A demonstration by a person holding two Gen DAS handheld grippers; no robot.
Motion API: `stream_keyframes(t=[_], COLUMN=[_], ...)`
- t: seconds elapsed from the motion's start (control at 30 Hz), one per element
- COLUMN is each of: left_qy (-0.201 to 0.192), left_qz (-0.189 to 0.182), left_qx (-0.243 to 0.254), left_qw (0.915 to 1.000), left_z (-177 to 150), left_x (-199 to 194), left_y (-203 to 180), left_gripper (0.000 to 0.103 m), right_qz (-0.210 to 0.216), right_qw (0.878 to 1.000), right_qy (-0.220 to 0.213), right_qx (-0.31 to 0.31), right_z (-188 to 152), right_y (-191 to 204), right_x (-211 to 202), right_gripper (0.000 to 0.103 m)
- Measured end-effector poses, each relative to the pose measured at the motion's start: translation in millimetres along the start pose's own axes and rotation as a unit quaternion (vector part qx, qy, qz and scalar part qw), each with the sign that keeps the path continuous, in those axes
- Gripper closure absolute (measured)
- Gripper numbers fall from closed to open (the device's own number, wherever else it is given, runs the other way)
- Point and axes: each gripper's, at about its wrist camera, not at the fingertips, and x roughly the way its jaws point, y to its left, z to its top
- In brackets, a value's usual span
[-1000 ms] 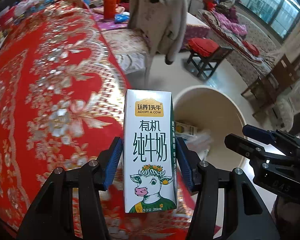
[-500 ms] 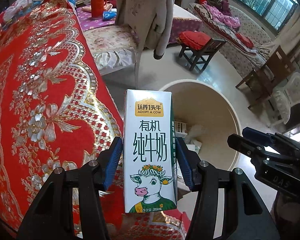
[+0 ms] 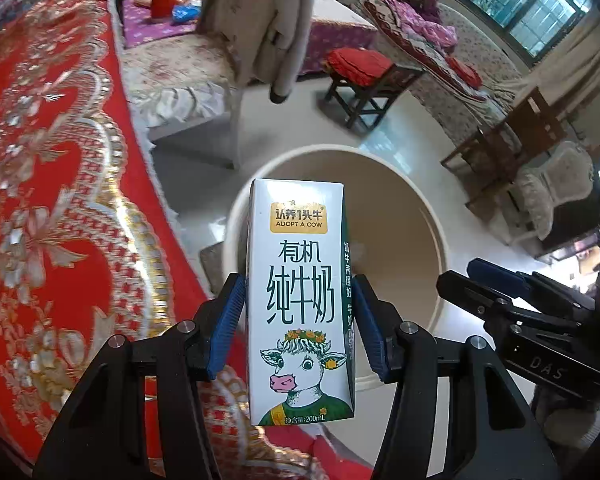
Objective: Collect trash
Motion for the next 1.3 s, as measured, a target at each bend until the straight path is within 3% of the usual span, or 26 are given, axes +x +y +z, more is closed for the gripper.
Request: stream_keyframes(t=[0.07, 0.13, 0.53, 1.13, 1.3], left_qy=[0.004, 0.006, -0.011, -0.098, -0.121], left_qz=[-0.004, -0.007, -0.009, 0.073, 0.074], left_qx=[0.001, 0.001, -0.001, 0.012, 0.014], left_qw=[1.0, 1.0, 0.9999, 0.9925, 0.9898], left_z=[1.0, 1.8, 4.1, -8.2, -12.7], left_x=[2.9, 4.8, -0.4, -46.1, -59.3], left_y=[-2.9, -5.1, -9.0, -2.7, 0.5], left_gripper=[0.05, 0.05, 0.047, 0.047, 0.047], right_qz=[-0.001, -0.001, 0.001, 0.0, -0.014], right_qw=[1.0, 1.0, 1.0, 0.999, 0.997], right_qy=[0.002, 0.001, -0.001, -0.052, -0.08], right_qx=[0.004, 0.008, 0.011, 0.016, 0.017], right_z=[-1.0, -2.0, -3.3, -9.9, -11.1], right_y=[-4.0, -6.8, -9.8, 12.8, 19.9], right_x=[0.1, 0.4, -1.7, -25.3, -38.8], right_gripper=[0.049, 0.039, 0.038, 0.038, 0.038])
